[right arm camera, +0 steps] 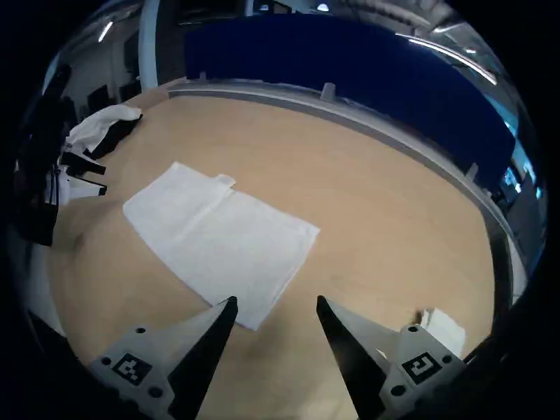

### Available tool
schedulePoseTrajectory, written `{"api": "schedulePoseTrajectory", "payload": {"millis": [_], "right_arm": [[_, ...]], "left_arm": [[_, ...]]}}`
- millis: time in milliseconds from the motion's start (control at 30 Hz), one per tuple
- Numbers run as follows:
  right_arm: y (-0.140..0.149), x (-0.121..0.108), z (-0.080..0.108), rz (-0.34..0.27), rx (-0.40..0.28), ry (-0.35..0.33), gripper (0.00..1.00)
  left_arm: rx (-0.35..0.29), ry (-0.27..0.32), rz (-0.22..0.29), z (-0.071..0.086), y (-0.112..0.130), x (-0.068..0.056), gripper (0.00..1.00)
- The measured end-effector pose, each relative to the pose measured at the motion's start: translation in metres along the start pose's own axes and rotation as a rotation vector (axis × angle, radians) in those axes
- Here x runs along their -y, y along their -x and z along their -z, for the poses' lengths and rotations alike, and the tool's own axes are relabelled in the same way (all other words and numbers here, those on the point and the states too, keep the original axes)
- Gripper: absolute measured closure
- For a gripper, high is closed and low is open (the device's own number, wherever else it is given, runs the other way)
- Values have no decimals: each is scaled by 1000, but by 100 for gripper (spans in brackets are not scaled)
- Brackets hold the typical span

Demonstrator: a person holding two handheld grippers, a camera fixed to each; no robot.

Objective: Fold towel

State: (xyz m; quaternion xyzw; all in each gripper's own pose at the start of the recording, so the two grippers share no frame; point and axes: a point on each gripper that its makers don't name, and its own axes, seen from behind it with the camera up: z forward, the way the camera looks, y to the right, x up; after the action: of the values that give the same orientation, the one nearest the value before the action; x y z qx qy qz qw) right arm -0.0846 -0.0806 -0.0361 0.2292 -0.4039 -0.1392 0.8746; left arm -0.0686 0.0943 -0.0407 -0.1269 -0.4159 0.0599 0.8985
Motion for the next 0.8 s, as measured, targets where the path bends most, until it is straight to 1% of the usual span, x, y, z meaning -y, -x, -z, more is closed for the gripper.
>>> {"api": "schedulePoseTrajectory", "payload": {"millis": [200, 367, 567, 667, 800], "right_arm": [[8, 9, -1, 74, 28, -59, 13], [13, 15, -6, 127, 52, -98, 13], [21, 22, -11, 180, 81, -139, 18], [23, 23, -14, 195, 88, -146, 24], [26, 26, -18, 207, 100, -156, 38]], "left_arm": [[3, -32, 35, 18, 16, 10, 8], [7, -55, 70, 34, 30, 17, 8], [18, -83, 96, 53, 50, 25, 9], [24, -96, 105, 61, 60, 28, 9], [32, -104, 118, 72, 71, 30, 9]]}}
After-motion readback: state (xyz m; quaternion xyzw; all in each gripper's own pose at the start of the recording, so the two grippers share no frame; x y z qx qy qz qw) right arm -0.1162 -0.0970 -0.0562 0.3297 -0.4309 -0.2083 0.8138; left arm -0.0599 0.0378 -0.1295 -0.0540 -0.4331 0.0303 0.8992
